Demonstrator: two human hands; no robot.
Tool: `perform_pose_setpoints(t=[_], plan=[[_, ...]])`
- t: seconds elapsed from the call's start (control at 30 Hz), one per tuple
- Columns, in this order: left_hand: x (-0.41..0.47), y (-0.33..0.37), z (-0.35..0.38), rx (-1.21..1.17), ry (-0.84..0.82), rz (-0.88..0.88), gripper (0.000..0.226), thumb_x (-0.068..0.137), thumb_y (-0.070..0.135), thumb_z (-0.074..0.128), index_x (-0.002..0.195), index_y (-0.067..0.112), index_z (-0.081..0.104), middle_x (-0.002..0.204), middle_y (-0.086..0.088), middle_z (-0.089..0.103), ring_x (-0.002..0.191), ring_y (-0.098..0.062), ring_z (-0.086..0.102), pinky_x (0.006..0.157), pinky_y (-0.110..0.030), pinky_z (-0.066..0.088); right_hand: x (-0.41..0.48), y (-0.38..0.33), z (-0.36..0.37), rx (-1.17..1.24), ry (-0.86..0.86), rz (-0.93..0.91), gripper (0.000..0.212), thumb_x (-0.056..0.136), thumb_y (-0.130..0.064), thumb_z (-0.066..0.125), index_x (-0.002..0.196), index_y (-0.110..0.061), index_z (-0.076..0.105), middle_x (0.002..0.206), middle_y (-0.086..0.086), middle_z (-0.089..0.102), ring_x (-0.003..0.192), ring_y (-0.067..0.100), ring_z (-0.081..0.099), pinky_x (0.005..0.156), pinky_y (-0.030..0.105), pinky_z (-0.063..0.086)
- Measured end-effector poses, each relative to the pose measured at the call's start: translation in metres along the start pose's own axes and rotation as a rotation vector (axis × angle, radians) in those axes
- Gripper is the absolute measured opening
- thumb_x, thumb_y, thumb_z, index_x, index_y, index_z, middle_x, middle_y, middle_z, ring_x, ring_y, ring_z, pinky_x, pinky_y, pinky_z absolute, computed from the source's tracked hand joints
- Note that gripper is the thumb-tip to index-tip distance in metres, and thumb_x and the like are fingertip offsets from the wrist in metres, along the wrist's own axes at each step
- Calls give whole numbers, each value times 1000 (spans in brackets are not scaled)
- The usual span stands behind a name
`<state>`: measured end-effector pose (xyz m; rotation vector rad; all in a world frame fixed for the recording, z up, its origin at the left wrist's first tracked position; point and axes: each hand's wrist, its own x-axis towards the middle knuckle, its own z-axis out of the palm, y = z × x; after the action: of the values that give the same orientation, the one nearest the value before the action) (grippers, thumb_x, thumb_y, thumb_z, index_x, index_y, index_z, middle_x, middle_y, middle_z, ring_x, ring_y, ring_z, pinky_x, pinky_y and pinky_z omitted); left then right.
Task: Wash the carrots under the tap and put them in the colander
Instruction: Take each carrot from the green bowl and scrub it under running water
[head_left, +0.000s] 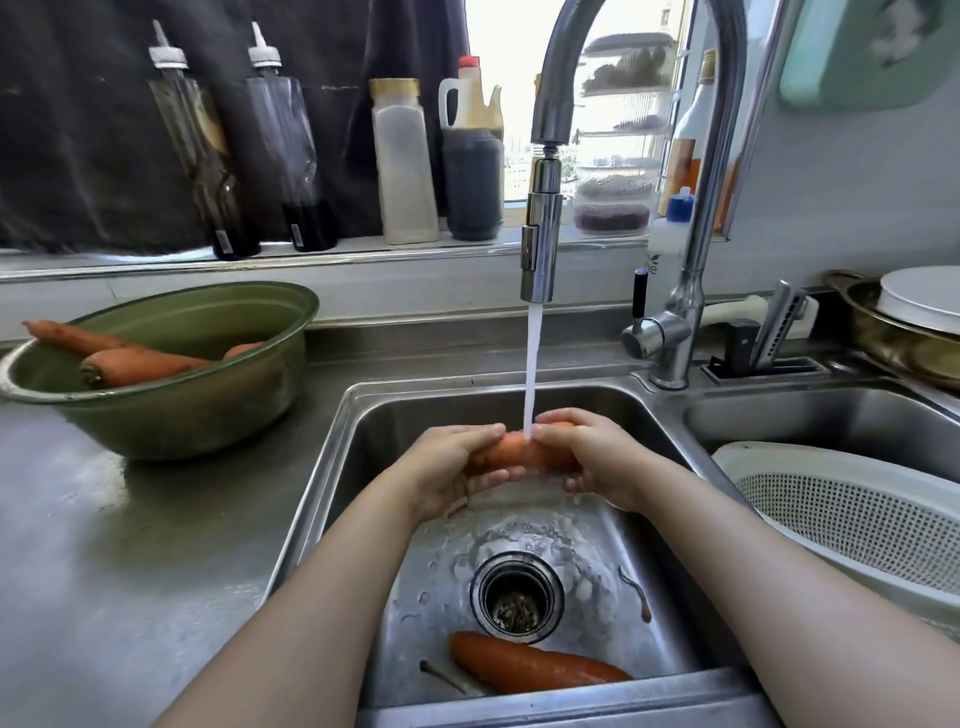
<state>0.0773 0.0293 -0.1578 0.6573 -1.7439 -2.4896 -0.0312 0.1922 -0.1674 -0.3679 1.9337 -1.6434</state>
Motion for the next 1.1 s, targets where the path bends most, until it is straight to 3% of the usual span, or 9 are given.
perform_pose_setpoints(t=[0.17,0.3,0.4,0.5,0.63,0.73,0.93,1.03,1.1], plan=[[3,1,8,-72,38,73,19,99,14,67,111,-1,63,97,-22,71,73,-30,77,54,-24,59,3,-1,2,-5,42,124,34,106,-42,55,113,-9,62,82,13,63,47,16,51,40,20,36],[4,-3,17,-27,23,124,18,101,14,63,115,2,61,101,-22,71,71,-29,76,55,-24,59,7,2,-1,-177,169,156,39,112,-37,35,116,-4,55,73,14,59,45,21,52,44,22,37],[7,-6,21,6,122,185,16,99,20,68,108,6,64,91,-15,73,61,-22,71,52,-22,57,2,4,-6,-277,46,91,48,108,-48,41,117,-9,66,80,12,66,56,22,59,51,23,41],[8,-3,18,14,182,219,17,100,28,67,104,12,64,78,-7,71,51,-12,63,48,-18,53,-6,6,-7,-343,-170,-30,41,98,-61,55,101,-24,72,83,3,69,63,15,62,55,24,43],[4,-4,14,117,133,256,17,107,30,55,118,22,64,96,-6,68,57,-10,58,58,-22,50,-8,6,-6,-349,-263,-117,38,92,-48,73,99,-11,70,80,5,66,66,16,64,57,28,47],[2,-5,19,185,124,312,14,107,29,54,114,26,65,92,-2,71,58,-9,56,58,-23,51,-8,9,-3,-269,-331,-64,57,84,-47,79,112,1,68,89,11,69,78,25,69,73,39,54],[6,-10,33,470,241,507,36,102,42,60,95,11,77,93,-10,76,89,-24,72,85,-41,57,-5,12,7,-189,-424,-154,25,88,-11,75,112,-8,66,100,12,73,96,27,72,96,48,58],[8,-8,30,447,208,464,37,106,39,55,94,15,80,101,-9,78,96,-20,73,90,-40,58,-3,14,9,-252,-382,-138,41,79,-19,78,117,-12,63,103,10,73,100,26,71,100,50,57],[5,-5,28,346,99,416,26,108,28,53,106,20,77,106,-6,79,99,-15,73,84,-28,61,-2,13,8,-273,-354,-158,43,72,-17,77,114,-15,64,99,6,71,96,23,69,94,44,58]])
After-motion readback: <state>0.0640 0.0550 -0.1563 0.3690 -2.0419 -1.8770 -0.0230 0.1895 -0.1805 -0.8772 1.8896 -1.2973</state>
